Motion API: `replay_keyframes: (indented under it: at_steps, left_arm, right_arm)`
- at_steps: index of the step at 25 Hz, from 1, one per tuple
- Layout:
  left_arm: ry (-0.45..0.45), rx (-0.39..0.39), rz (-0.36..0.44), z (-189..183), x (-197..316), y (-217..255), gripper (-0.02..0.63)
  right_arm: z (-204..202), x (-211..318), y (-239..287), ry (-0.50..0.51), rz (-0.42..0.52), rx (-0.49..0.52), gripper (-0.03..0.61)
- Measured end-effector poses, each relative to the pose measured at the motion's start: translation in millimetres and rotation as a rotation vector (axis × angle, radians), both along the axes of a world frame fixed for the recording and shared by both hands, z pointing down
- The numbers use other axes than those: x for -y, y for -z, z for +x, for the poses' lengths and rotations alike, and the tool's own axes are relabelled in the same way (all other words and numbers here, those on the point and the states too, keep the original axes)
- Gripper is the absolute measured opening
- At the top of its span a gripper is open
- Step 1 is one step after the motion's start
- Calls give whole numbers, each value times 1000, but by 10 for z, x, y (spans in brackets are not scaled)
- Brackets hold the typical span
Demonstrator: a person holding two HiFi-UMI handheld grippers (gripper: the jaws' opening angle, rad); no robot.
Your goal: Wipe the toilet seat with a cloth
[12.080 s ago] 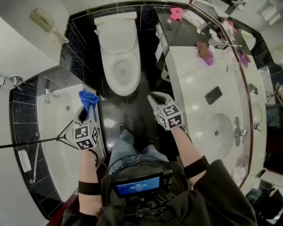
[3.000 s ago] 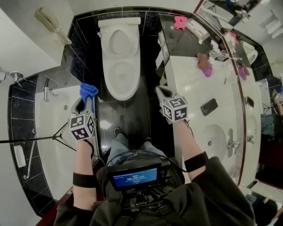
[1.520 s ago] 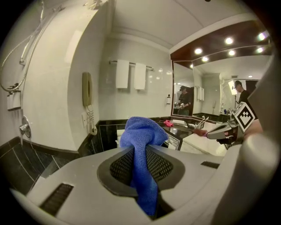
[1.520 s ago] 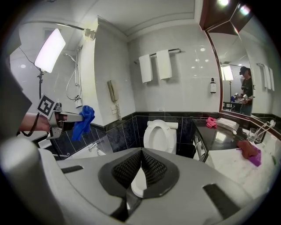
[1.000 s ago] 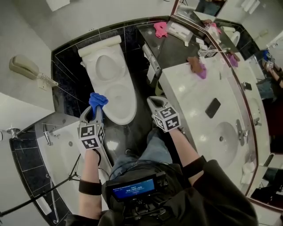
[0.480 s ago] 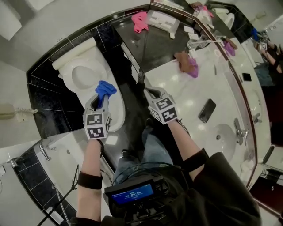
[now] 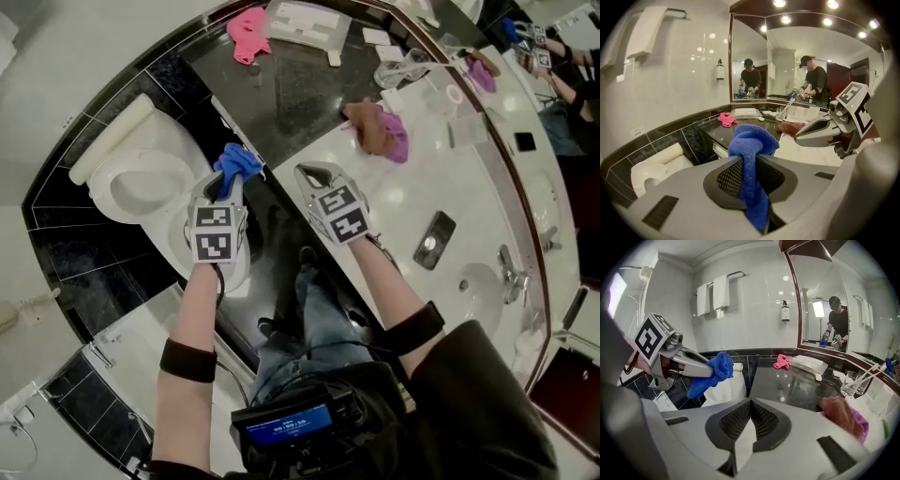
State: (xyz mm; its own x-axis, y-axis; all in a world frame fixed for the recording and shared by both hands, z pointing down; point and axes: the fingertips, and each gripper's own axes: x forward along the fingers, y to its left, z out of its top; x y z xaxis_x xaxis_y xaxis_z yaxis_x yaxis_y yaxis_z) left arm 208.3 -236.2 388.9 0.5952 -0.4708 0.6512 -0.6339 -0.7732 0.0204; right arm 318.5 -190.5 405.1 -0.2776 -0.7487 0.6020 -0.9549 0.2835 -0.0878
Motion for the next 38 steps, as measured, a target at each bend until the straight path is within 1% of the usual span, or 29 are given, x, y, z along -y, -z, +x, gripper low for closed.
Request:
replay_keyframes:
  at_steps: [4,9,12,15,18,20,23,26,29,31,32,38]
  left_arm:
    - [-66,42,-34,452,219,-256,67]
    - [-131,84,-81,874,414,-533,67]
    - [-167,114,-106,1086,475,-670,69]
    - [-186,144,-112,1234,531,-785,71]
    - [-206,156,-134,1365,534,-894,74]
    - [-210,169,-154,1409,528,-986,78]
    - [-211,179,-163,1449,534,-1072,86]
    - [-217,178,-172,1485,515,-1102,114]
    - [-221,176,-177,1509,485,-1118,203]
    - [-220,171,-176,1518,472,-1114,241]
    - [-218,169,-173,1516,467,-1109,250]
    - [-200,170,-140,1427,411,-994,249]
  right_arm:
    - [272,238,-138,-35,-5,-2,3]
    - [525,444,-253,-66,-12,-3,3]
    - [677,508,-283,-87,-12,2,3]
    - [795,535,-300,-100,-10,9,3]
    - [890,545,-333,-109,-12,15,3]
    - [938,535,-362,-116,-15,21,3]
    - [989,511,-384,-122,-15,28,3]
    - [1017,496,-400,-125,-16,32,3]
    - [1029,477,-431,-124,-21,35,3]
    - [1033,456,-455,-124,-24,36,3]
    - [1033,443,-464,-124,-26,36,3]
    - [1014,337,-428,-122,-28,32,3]
